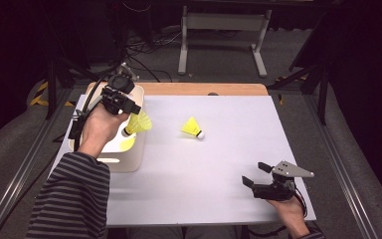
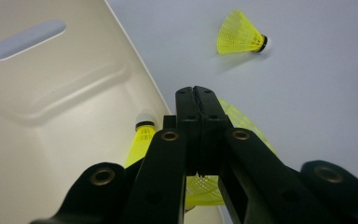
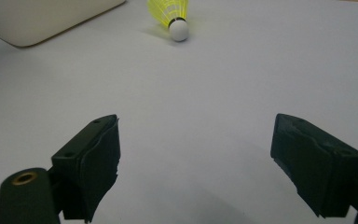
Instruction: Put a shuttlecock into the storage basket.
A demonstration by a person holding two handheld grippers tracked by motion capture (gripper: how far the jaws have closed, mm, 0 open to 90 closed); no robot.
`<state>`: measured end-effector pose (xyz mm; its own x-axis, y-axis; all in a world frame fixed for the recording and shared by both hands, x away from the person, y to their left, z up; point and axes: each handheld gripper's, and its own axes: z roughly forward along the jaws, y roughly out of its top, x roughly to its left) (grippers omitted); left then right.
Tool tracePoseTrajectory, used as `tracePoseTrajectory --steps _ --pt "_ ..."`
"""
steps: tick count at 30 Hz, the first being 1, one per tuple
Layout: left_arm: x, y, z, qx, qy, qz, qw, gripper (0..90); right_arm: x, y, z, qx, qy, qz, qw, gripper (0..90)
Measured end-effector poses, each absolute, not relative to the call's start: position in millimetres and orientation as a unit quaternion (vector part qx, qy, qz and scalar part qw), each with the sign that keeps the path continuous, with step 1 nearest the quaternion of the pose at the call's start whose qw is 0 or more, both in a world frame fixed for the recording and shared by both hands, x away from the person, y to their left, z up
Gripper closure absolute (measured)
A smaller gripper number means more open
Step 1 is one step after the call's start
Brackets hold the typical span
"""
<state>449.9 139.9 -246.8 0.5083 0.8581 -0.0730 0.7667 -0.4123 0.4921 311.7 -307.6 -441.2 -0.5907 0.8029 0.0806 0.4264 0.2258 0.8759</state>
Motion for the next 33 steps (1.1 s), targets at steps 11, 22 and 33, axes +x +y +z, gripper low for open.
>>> tracePoseTrajectory --steps 11,22,33 --pt "449.9 151.7 -248.5 0.827 0.500 0.100 0.237 89.9 311.9 -307.6 -441.3 0.406 0.758 0.471 0.199 16.4" --pt "449.8 159.3 -252.7 0.824 0.506 0.107 0.229 89.9 312.2 -307.6 -441.6 0.406 0.759 0.470 0.198 16.4" --pt "451.1 166.6 -257.6 0.822 0.513 0.113 0.219 89.9 311.3 -308.3 -440.5 0.405 0.755 0.474 0.204 16.5"
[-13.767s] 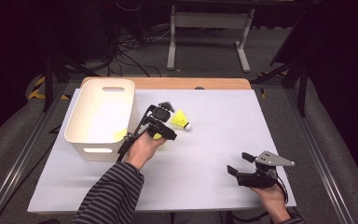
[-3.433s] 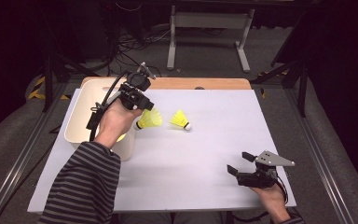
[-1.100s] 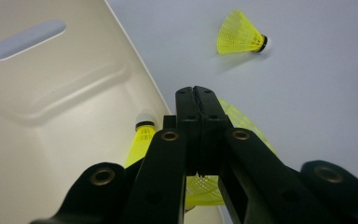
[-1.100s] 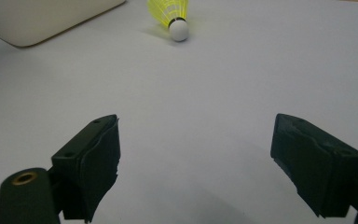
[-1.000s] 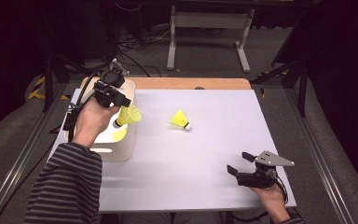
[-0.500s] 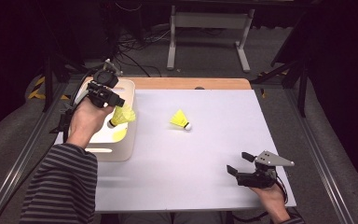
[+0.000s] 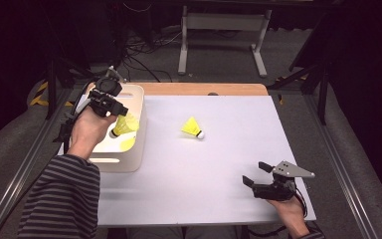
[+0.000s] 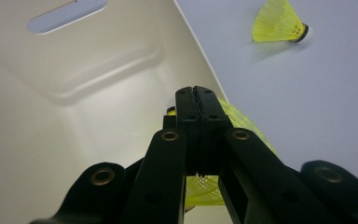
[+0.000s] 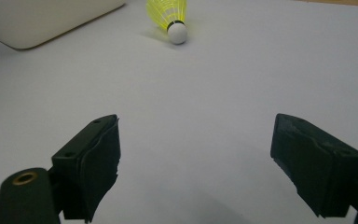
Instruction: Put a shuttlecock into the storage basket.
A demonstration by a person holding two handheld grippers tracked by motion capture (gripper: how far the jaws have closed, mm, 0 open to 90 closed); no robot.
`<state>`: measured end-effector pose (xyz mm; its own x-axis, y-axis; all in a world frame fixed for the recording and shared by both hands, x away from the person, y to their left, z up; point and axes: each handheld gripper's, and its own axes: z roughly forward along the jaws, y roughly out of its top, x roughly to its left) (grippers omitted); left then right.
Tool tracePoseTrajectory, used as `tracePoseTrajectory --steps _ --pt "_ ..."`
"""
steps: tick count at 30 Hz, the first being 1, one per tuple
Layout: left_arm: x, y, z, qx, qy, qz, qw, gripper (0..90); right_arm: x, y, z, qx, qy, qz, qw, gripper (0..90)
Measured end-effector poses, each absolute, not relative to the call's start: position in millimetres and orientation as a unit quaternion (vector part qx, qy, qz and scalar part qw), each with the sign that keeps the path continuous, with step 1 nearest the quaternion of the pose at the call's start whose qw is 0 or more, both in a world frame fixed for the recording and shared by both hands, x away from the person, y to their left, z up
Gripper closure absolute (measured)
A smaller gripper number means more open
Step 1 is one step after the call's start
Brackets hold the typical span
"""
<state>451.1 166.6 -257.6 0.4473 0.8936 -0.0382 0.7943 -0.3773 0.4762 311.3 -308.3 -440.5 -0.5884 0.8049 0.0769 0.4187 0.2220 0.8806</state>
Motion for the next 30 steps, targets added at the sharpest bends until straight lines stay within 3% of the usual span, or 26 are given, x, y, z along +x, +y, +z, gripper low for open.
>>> tracePoseTrajectory --steps 30 --pt "465.5 183.4 -277.2 0.804 0.544 0.116 0.212 89.6 312.0 -307.7 -441.5 0.406 0.758 0.470 0.199 16.4"
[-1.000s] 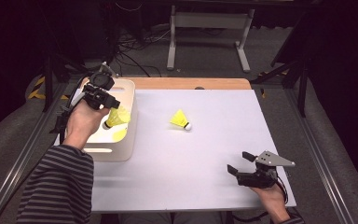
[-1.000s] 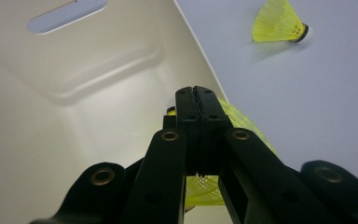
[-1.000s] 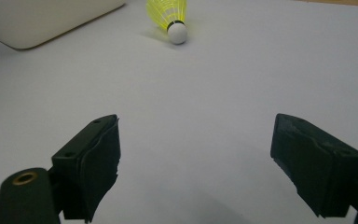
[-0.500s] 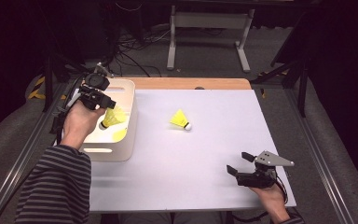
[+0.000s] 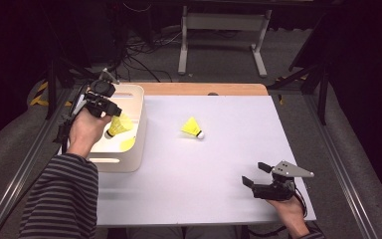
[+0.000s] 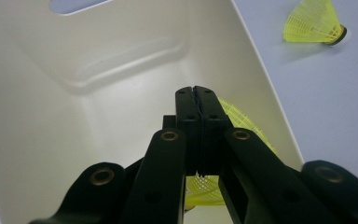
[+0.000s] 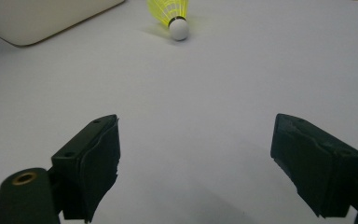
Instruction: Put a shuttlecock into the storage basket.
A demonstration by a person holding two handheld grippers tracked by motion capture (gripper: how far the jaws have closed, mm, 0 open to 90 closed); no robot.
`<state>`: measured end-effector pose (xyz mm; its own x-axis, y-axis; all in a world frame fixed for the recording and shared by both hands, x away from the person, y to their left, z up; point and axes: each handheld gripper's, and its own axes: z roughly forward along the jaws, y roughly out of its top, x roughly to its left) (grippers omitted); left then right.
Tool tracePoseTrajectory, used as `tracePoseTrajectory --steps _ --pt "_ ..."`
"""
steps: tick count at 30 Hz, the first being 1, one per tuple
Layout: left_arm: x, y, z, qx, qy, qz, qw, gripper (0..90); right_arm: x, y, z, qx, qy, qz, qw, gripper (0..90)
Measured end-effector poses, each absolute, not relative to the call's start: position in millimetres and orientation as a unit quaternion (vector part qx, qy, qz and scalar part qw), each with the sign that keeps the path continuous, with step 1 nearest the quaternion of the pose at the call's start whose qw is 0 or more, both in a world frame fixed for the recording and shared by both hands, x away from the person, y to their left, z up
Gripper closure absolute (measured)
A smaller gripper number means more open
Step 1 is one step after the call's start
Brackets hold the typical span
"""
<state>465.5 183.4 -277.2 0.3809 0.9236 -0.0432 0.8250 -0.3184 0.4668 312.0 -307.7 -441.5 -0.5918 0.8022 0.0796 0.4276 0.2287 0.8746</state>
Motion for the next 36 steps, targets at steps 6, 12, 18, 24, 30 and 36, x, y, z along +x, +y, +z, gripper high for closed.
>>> tracePoseTrajectory --steps 6,12,18,24,30,36 --pt "468.9 181.5 -280.6 0.804 0.546 0.120 0.205 89.6 312.1 -307.7 -441.5 0.406 0.758 0.470 0.199 16.4" --pt "473.6 180.0 -284.5 0.801 0.549 0.123 0.204 89.5 312.2 -307.7 -441.7 0.406 0.758 0.470 0.198 16.4" --pt "478.5 178.1 -288.5 0.799 0.552 0.124 0.203 89.5 312.2 -307.8 -441.6 0.405 0.758 0.471 0.198 16.3" --pt "481.9 178.1 -293.6 0.797 0.555 0.125 0.201 89.4 312.1 -307.8 -441.5 0.405 0.758 0.471 0.197 16.4" --pt "486.3 181.6 -299.9 0.793 0.563 0.127 0.195 89.2 312.2 -307.5 -441.7 0.405 0.759 0.470 0.198 16.3" --pt "491.8 184.6 -308.7 0.788 0.571 0.122 0.194 89.1 312.3 -307.5 -441.9 0.404 0.760 0.470 0.197 16.3"
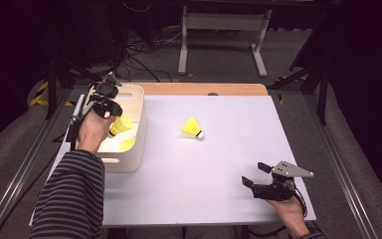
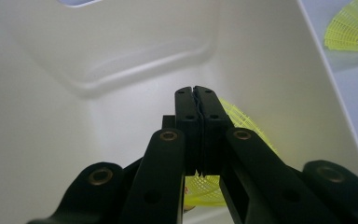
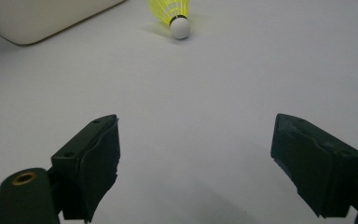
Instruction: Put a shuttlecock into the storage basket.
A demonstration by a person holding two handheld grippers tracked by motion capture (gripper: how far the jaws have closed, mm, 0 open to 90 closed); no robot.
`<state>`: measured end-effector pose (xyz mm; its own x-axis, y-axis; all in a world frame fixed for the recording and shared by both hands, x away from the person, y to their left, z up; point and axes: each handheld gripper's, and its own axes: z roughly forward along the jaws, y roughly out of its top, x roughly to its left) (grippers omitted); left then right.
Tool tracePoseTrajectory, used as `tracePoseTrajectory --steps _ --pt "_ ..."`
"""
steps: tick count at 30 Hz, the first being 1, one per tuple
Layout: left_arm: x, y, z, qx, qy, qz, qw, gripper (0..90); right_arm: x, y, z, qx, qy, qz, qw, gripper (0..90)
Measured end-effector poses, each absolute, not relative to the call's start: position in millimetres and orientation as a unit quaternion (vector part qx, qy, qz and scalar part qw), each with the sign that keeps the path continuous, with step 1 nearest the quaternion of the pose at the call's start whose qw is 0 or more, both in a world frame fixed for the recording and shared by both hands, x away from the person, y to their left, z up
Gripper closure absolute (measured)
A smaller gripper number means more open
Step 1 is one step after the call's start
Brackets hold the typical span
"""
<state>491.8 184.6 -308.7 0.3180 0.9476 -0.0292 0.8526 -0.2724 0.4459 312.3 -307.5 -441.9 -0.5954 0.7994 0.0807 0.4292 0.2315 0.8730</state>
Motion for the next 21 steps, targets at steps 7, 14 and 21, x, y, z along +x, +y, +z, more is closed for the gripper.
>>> tracePoseTrajectory --steps 7,14,21 --pt "495.8 185.4 -315.1 0.786 0.577 0.119 0.188 88.8 312.3 -307.4 -442.0 0.404 0.760 0.470 0.195 16.3" --pt "498.0 183.5 -319.2 0.790 0.576 0.116 0.177 88.6 312.4 -307.1 -442.1 0.403 0.761 0.469 0.195 16.3" --pt "500.0 181.8 -322.7 0.795 0.571 0.105 0.174 82.4 312.2 -307.2 -442.0 0.403 0.761 0.469 0.195 16.3"
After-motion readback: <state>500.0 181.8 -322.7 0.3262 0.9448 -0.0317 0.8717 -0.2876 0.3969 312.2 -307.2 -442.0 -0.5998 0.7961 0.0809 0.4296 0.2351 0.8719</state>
